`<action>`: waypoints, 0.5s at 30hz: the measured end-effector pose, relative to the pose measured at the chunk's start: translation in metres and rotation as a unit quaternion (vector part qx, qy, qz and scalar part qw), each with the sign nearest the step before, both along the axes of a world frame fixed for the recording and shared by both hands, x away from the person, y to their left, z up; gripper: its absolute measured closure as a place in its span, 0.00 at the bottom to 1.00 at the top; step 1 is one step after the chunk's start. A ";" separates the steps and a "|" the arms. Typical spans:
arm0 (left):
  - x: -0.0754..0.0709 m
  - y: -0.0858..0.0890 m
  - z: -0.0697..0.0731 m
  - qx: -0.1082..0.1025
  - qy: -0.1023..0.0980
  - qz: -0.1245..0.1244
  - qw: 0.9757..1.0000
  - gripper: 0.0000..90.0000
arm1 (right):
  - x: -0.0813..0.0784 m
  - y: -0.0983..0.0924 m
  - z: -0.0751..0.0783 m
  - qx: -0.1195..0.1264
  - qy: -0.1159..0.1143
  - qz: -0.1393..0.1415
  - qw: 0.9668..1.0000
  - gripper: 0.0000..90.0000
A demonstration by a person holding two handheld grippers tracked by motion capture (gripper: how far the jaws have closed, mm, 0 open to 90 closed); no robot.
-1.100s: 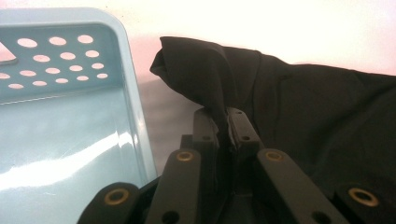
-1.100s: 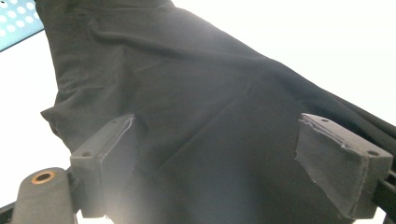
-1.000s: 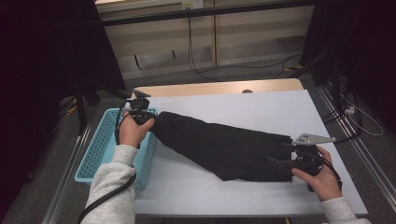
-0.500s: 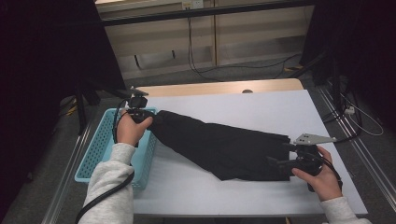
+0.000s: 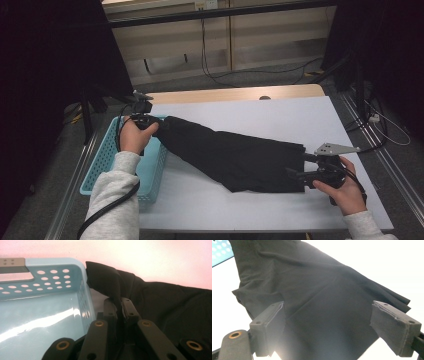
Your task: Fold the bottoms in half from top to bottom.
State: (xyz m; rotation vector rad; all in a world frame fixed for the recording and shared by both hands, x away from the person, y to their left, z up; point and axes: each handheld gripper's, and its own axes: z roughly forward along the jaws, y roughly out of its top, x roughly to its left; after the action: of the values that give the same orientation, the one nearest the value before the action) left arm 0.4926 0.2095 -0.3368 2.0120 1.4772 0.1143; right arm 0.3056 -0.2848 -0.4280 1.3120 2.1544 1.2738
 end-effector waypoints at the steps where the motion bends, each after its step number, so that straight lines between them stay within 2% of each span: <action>1: 0.000 0.000 0.000 -0.001 0.000 0.000 1.000 0.93 | 0.000 0.000 0.000 0.000 0.000 0.000 1.000 0.15; 10: -0.001 -0.004 0.003 -0.004 -0.006 -0.005 1.000 0.94 | 0.000 0.001 0.000 -0.001 -0.001 0.001 1.000 0.15; 15: -0.005 -0.016 0.003 -0.004 -0.013 -0.018 1.000 0.94 | 0.000 0.001 0.000 -0.002 0.000 0.002 1.000 0.15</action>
State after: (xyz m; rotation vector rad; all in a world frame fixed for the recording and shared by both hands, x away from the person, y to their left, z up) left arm 0.4875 0.1937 -0.3334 2.0223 1.4225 0.1180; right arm 0.3056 -0.2841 -0.4279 1.3074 2.1586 1.2706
